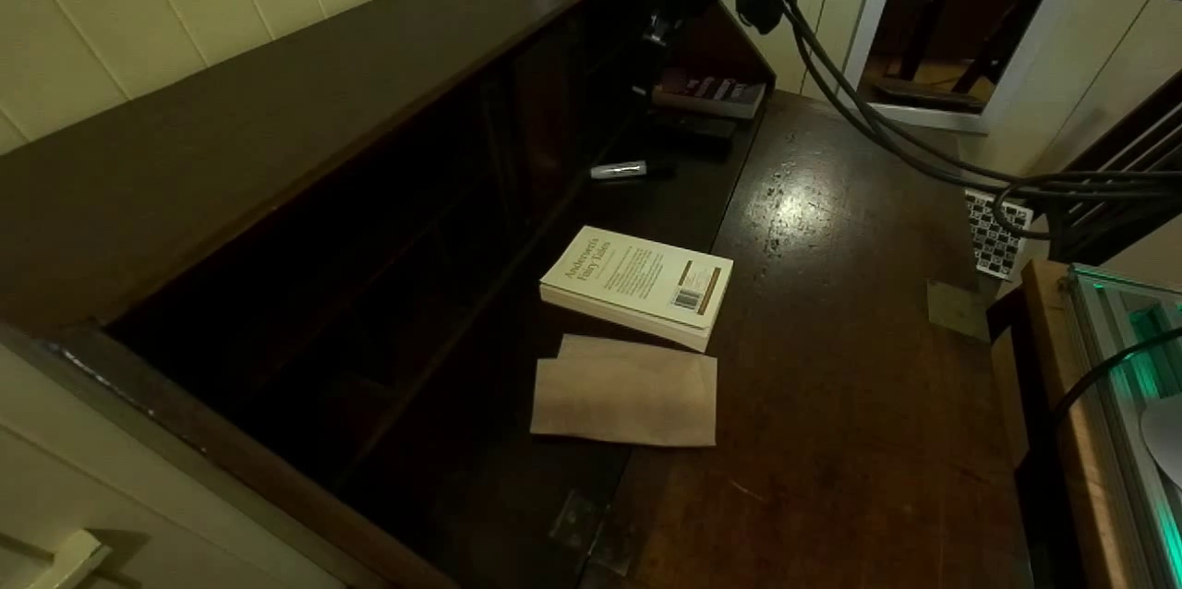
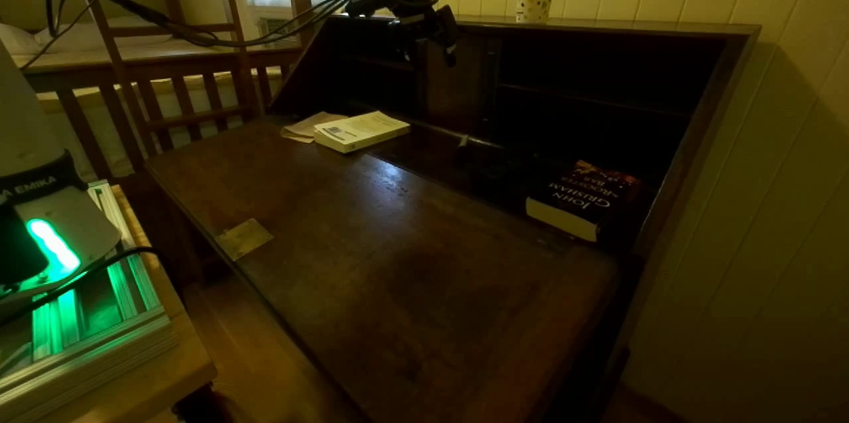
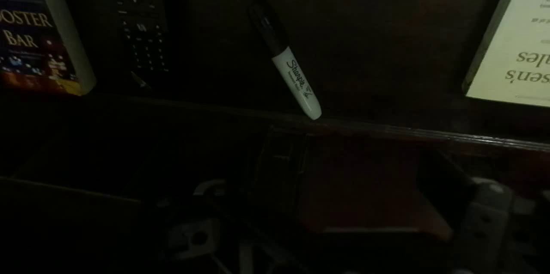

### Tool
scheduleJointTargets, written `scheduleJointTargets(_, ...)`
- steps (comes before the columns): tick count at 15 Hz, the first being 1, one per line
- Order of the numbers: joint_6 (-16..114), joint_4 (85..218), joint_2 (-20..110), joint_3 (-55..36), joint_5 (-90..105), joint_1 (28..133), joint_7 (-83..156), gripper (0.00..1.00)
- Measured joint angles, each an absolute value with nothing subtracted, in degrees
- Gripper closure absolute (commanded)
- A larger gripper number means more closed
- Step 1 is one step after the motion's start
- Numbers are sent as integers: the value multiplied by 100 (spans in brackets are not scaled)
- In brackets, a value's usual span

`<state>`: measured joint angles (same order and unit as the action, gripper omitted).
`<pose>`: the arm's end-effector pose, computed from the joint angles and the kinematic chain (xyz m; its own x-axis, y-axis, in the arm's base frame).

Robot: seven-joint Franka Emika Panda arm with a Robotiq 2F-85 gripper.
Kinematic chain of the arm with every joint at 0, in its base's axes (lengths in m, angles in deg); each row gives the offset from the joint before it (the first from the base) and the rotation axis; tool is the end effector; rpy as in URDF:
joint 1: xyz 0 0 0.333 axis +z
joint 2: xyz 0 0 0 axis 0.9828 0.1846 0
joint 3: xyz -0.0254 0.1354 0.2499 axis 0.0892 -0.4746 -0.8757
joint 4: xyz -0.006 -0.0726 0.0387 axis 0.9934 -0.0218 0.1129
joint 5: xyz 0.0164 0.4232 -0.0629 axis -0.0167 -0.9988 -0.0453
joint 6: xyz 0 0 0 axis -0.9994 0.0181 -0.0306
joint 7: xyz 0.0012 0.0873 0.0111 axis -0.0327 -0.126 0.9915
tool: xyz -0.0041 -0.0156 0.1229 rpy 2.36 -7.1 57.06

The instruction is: Put the marker on top of the table

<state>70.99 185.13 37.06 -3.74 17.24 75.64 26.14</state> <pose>0.5939 -0.1359 0.2895 0.9365 0.0883 0.3393 0.0144 -0.9767 0.2143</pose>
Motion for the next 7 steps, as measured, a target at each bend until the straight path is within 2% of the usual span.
scheduleJointTargets(7, 6918, 18483, 3506, -409, 1457, 7564, 2884, 0)
